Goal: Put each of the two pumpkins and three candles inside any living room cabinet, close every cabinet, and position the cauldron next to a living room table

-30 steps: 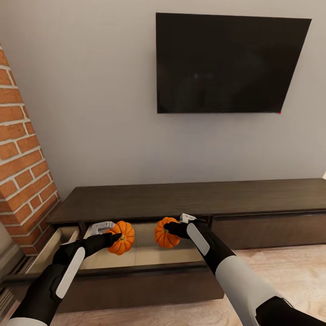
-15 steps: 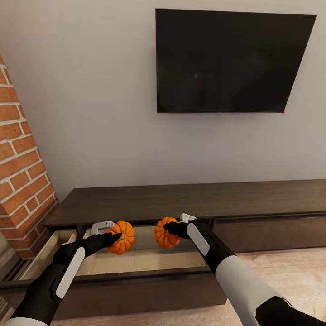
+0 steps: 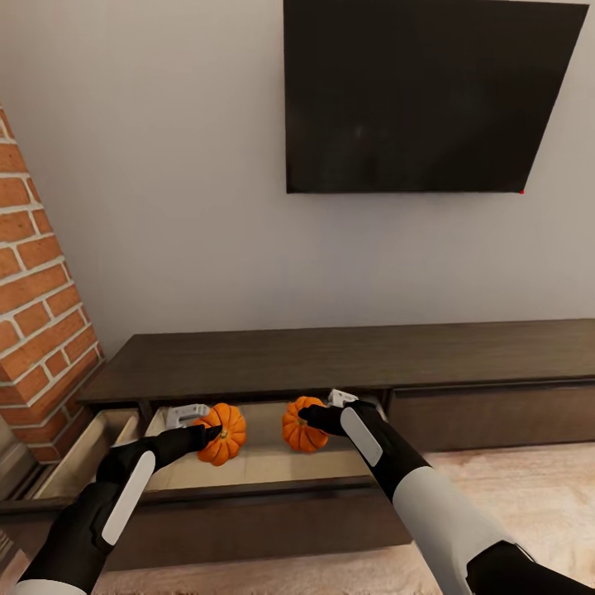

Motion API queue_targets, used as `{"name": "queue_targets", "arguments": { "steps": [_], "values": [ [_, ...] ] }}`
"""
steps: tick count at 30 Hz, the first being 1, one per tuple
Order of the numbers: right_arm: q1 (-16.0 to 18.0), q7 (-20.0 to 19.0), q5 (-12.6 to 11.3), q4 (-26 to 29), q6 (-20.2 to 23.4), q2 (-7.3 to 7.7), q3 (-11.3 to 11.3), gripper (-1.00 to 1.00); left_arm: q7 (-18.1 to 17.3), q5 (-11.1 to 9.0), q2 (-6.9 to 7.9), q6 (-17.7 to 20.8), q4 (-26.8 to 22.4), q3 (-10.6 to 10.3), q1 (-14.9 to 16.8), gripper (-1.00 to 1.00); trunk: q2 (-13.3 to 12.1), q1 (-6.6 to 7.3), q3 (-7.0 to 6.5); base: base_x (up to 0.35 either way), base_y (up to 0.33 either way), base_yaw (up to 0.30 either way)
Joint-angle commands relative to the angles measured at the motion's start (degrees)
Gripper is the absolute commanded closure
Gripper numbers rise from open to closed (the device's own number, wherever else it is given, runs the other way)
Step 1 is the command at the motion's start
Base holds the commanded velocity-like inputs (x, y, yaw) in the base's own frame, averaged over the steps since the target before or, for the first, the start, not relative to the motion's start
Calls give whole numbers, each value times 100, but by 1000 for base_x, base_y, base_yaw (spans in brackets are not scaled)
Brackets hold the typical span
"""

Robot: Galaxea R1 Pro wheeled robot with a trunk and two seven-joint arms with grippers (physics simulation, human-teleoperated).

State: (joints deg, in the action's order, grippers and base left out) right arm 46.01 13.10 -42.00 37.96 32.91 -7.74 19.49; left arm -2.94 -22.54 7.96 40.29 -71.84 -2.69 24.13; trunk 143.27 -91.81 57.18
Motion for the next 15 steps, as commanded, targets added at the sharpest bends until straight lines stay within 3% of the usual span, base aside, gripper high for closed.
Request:
{"name": "queue_targets", "arguments": {
  "steps": [1,10,15],
  "values": [
    [5,61,-63,10,5,2,19,100,-4,12,4,20,-6,-4,4,100,5,-1,28,0,0,0],
    [5,63,-63,10,5,0,21,100,-4,12,4,16,-2,-4,4,100,17,-24,228,0,0,0],
    [5,61,-63,10,5,0,20,100,-8,12,4,14,-10,-2,4,100,17,-24,228,0,0,0]
  ]
}}
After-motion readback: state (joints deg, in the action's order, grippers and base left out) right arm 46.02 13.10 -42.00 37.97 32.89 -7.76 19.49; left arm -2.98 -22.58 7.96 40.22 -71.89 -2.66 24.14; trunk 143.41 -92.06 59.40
